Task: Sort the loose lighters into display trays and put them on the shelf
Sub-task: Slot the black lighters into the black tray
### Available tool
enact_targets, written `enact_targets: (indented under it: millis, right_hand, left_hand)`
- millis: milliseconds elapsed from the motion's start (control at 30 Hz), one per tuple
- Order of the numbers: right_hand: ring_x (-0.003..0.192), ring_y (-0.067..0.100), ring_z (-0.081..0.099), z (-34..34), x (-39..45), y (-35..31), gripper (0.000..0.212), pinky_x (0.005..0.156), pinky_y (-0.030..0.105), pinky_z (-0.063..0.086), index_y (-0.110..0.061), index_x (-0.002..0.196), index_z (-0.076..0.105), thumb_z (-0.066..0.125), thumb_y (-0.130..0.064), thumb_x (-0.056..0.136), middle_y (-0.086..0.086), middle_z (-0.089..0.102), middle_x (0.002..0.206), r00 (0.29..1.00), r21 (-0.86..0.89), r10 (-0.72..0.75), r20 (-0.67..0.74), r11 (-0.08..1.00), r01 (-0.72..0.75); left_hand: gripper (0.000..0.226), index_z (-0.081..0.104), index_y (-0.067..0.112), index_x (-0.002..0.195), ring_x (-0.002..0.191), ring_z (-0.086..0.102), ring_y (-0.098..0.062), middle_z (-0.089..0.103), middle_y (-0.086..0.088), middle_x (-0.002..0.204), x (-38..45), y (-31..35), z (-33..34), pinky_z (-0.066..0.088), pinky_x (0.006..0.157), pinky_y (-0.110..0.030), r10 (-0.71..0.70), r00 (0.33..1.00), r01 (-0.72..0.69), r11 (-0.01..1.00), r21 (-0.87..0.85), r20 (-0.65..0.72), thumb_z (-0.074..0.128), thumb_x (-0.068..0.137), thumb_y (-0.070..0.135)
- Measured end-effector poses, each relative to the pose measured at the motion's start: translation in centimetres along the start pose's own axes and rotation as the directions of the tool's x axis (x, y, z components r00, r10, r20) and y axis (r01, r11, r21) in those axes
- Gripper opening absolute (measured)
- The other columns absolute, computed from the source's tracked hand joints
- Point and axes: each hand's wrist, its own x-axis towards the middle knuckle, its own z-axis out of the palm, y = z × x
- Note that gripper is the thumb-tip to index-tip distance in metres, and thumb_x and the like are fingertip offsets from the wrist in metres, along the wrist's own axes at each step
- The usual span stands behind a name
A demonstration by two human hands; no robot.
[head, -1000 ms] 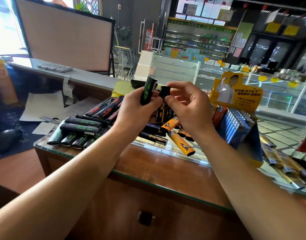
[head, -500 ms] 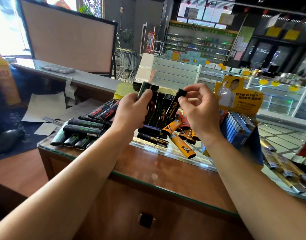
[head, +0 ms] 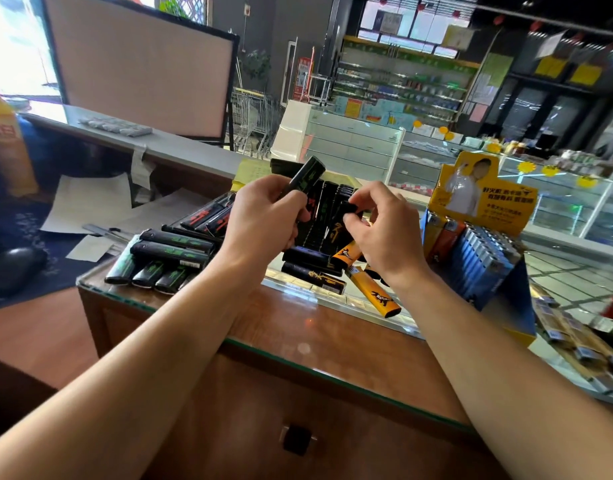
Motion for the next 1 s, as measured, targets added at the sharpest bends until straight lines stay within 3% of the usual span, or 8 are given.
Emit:
enact_targets:
  millis: [133, 300, 433, 600, 700, 767, 833, 1000]
  right_hand:
    - [0.091, 0.021, 0.059, 0.3, 0.2, 0.4, 0.016, 0.072, 0.029, 0.047, -0.020, 0.101, 0.065, 0.069, -0.017, 0.086, -0.002, 0.068, 0.093, 1.000, -0.063, -0.018, -0.016, 0.998, 0.017]
    - [0.105, 0.022, 0.051, 0.4, 0.2, 0.6, 0.030, 0.079, 0.023, 0.034, -0.022, 0.114, 0.068, 0.067, -0.016, 0.085, -0.002, 0.065, 0.104, 0.999, -0.170, -0.027, 0.029, 0.985, 0.032]
    - [0.111, 0.024, 0.048, 0.2, 0.0, 0.5, 0.038, 0.085, 0.018, 0.028, -0.022, 0.121, 0.067, 0.067, -0.013, 0.085, 0.002, 0.064, 0.110, 0.999, -0.176, -0.015, 0.051, 0.984, 0.024]
    - [0.111, 0.021, 0.048, -0.3, -0.2, 0.4, 0.038, 0.092, 0.022, 0.036, -0.025, 0.121, 0.067, 0.065, -0.015, 0.085, 0.000, 0.063, 0.112, 0.998, -0.123, 0.030, 0.055, 0.992, -0.023]
    - [0.102, 0.015, 0.054, -0.7, -0.3, 0.0, 0.034, 0.087, 0.032, 0.050, -0.028, 0.117, 0.069, 0.063, -0.022, 0.084, -0.005, 0.061, 0.107, 0.998, -0.029, 0.032, 0.059, 0.999, -0.030]
    - [0.084, 0.003, 0.052, -1.1, -0.3, -0.7, 0.028, 0.075, 0.018, 0.045, -0.028, 0.111, 0.070, 0.064, -0.021, 0.085, -0.012, 0.059, 0.095, 1.000, 0.035, 0.012, 0.021, 0.999, -0.013]
    - [0.068, 0.002, 0.048, -1.6, -0.3, -1.4, 0.023, 0.063, 0.010, 0.039, -0.030, 0.104, 0.071, 0.064, -0.019, 0.085, -0.015, 0.058, 0.085, 1.000, 0.107, -0.009, -0.020, 0.994, 0.011]
    - [0.064, 0.009, 0.048, -2.1, -1.0, -3.1, 0.020, 0.061, 0.018, 0.044, -0.031, 0.103, 0.070, 0.063, -0.023, 0.086, -0.014, 0.063, 0.085, 0.998, 0.254, -0.046, -0.031, 0.966, 0.052]
  left_hand:
    - [0.014, 0.069, 0.017, 0.084, 0.049, 0.049, -0.011, 0.063, 0.003, 0.062, 0.0, -0.2, -0.1, 0.042, 0.049, -0.027, 0.066, 0.998, -0.067, 0.995, 0.080, 0.016, 0.059, 0.088, 0.008]
    - [0.013, 0.063, 0.020, 0.100, 0.048, 0.054, -0.008, 0.067, 0.003, 0.065, 0.1, -0.5, -0.1, 0.043, 0.049, -0.026, 0.088, 0.996, -0.087, 0.993, 0.079, -0.009, 0.063, 0.089, 0.013]
    - [0.009, 0.061, 0.019, 0.093, 0.049, 0.055, -0.010, 0.065, 0.003, 0.066, 0.1, -0.5, -0.3, 0.045, 0.050, -0.029, 0.104, 0.993, -0.100, 0.992, 0.080, -0.049, 0.067, 0.087, 0.014]
    - [0.005, 0.067, 0.018, 0.080, 0.053, 0.053, -0.014, 0.059, 0.008, 0.059, 0.2, -0.8, -0.5, 0.047, 0.058, -0.037, 0.151, 0.986, -0.145, 0.985, 0.091, -0.066, 0.071, 0.082, 0.018]
    - [0.005, 0.069, 0.021, 0.081, 0.056, 0.056, -0.013, 0.062, 0.008, 0.062, 0.2, -0.8, -0.6, 0.050, 0.061, -0.037, 0.177, 0.983, -0.173, 0.982, 0.070, -0.047, 0.072, 0.083, 0.018]
    - [0.004, 0.070, 0.021, 0.085, 0.066, 0.065, -0.015, 0.069, 0.004, 0.072, 0.1, -0.7, -0.4, 0.059, 0.072, -0.041, 0.157, 0.987, -0.156, 0.987, 0.041, -0.019, 0.071, 0.085, 0.017]
    - [0.006, 0.068, 0.016, 0.091, 0.077, 0.072, -0.020, 0.072, 0.001, 0.078, 0.1, -0.7, -0.1, 0.060, 0.080, -0.046, 0.125, 0.992, -0.125, 0.992, -0.001, 0.009, 0.069, 0.087, 0.012]
    - [0.019, 0.064, 0.012, 0.104, 0.080, 0.074, -0.026, 0.071, -0.011, 0.091, -0.3, -0.4, 0.4, 0.062, 0.073, -0.046, 0.127, 0.989, -0.127, 0.992, -0.002, 0.082, 0.063, 0.088, 0.004]
